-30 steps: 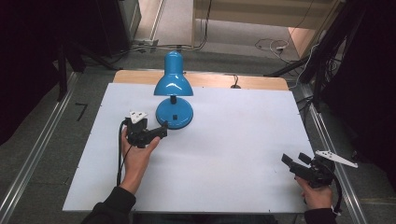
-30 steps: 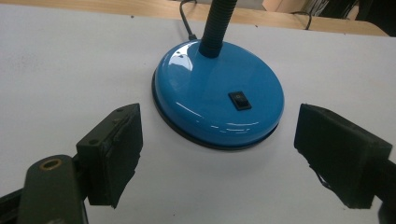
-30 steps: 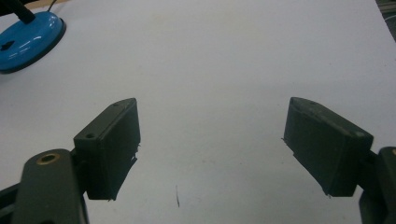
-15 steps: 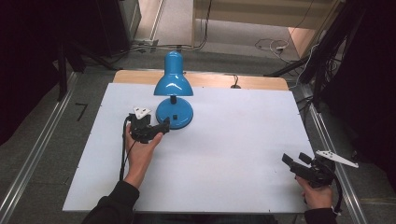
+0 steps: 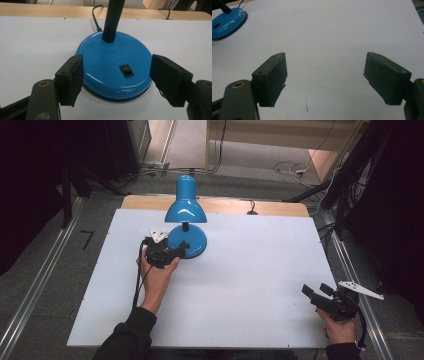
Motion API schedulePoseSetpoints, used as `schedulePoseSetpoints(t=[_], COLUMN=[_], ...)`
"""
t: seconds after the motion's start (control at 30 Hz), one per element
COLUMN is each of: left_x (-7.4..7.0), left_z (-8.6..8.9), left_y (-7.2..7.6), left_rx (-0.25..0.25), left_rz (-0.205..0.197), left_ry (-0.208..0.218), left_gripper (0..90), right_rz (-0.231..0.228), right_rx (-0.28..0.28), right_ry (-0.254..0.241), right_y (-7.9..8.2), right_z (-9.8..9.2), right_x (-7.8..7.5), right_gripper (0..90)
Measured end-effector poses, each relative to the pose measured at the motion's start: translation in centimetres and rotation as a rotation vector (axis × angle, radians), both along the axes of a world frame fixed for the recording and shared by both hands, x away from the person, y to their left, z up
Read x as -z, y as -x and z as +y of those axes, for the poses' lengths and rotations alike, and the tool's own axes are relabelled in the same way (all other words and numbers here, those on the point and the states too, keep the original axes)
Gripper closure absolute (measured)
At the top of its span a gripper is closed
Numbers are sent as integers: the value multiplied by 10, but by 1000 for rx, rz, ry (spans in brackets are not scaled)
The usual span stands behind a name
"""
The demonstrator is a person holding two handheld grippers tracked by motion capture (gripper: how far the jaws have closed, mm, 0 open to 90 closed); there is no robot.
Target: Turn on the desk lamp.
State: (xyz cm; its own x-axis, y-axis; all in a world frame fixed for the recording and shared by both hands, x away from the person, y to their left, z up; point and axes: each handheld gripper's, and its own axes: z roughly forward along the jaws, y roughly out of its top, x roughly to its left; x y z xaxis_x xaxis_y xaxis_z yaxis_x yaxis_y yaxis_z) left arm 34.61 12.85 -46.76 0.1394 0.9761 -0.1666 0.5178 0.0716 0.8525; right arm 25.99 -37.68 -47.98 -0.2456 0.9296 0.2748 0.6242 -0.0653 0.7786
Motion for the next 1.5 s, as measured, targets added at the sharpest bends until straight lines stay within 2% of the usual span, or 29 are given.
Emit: schedulePoseSetpoints(t=[0.43, 0.63, 0.83, 0.97, 1.07, 1.2, 1.3, 1.4, 1.5], left_x=[11, 12, 14, 12, 10, 8, 4, 2, 3], left_z=[-5, -7, -8, -9, -8, -9, -10, -14, -16], left_y=[-12, -18, -22, -25, -28, -32, -34, -37, -40], left_rx=[-2, -1, -19, -26, -28, -34, -10, 0, 21], left_rz=[19, 34, 29, 8, 8, 3, 14, 14, 29], left_ry=[24, 15, 1, -3, -7, -8, -49, -40, -31], left_gripper=[286, 306, 315, 325, 332, 371, 386, 424, 504], right_rz=[3, 3, 1, -1, 1, -2, -5, -5, -7], right_rx=[-2, -4, -4, -2, -2, -2, -1, -3, -3], right_ry=[2, 1, 0, -2, 0, -3, -6, -6, -8], right_y=[0, -1, 0, 0, 0, 0, 0, 0, 0], right_z=[0, 0, 0, 0, 0, -1, -1, -1, -1], right_x=[0, 1, 0, 0, 0, 0, -1, -1, -1], right_gripper=[171, 170, 170, 170, 170, 170, 172, 172, 172])
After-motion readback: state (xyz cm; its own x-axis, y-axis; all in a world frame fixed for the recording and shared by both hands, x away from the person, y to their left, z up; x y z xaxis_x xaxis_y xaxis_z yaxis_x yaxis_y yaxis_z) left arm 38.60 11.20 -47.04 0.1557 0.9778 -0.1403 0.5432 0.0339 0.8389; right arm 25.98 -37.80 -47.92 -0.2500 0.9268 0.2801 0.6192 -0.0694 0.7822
